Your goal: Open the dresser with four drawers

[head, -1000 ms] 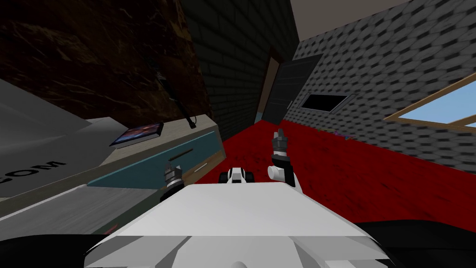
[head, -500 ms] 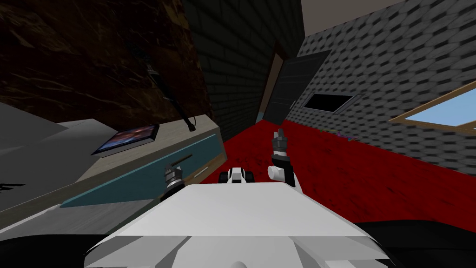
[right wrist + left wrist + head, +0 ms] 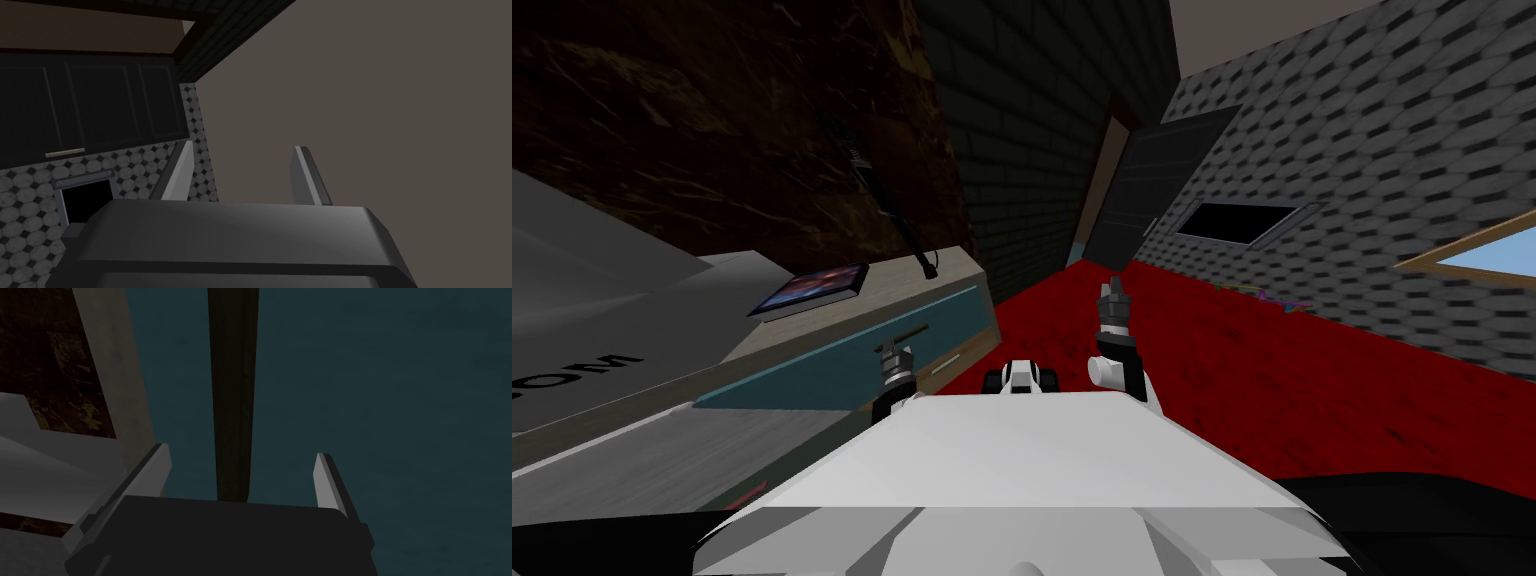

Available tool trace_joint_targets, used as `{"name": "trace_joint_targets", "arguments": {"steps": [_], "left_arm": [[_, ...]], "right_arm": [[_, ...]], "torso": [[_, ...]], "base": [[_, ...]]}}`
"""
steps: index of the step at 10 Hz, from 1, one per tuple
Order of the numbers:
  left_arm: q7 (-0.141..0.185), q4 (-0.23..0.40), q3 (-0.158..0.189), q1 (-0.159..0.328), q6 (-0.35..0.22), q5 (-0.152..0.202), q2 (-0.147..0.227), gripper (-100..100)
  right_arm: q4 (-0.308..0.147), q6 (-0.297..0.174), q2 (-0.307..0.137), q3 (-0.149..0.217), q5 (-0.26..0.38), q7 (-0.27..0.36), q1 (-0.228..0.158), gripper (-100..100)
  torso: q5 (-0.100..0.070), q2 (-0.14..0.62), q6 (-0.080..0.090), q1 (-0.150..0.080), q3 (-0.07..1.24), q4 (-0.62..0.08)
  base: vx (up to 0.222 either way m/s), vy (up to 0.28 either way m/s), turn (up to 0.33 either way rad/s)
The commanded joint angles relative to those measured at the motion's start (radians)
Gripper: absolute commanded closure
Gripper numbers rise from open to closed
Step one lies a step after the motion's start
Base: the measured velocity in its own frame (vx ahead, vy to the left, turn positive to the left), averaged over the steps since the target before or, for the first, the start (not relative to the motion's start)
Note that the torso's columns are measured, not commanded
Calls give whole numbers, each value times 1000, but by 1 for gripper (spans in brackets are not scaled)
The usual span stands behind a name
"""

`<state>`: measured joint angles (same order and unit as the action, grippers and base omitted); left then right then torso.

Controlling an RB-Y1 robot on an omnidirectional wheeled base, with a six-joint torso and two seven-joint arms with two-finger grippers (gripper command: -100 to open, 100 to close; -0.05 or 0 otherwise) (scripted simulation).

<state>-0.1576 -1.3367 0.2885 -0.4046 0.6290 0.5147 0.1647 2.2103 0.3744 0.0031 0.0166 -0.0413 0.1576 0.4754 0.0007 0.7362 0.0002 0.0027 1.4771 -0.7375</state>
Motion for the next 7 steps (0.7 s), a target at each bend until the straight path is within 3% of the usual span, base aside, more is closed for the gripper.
{"name": "trace_joint_targets", "arguments": {"steps": [1,2,3,4,6,7], "left_arm": [[39,72,-13,59,11,-18,44,-100],[39,116,-13,85,11,-18,44,-100],[74,155,-24,122,19,-35,86,-100],[74,191,-24,152,19,-35,86,-100],[74,213,-24,159,19,-35,86,-100],[110,247,-36,201,28,-53,127,-100]], "right_arm": [[0,0,0,0,0,0,0,0],[0,0,0,0,0,0,0,0],[0,0,0,0,0,0,0,0],[0,0,0,0,0,0,0,0],[0,0,0,0,0,0,0,0],[0,0,0,0,0,0,0,0]], "torso": [[0,0,0,1,0,0],[0,1,-1,-2,0,0],[-1,2,0,-4,-1,-1],[-1,3,-1,-5,-2,-1],[0,2,0,-2,-1,-1],[0,1,0,-1,0,0]], "base": [[-5,-33,162],[-11,-49,101],[-29,-64,177],[-31,-59,84],[-6,-20,-22],[-12,-39,186]]}}
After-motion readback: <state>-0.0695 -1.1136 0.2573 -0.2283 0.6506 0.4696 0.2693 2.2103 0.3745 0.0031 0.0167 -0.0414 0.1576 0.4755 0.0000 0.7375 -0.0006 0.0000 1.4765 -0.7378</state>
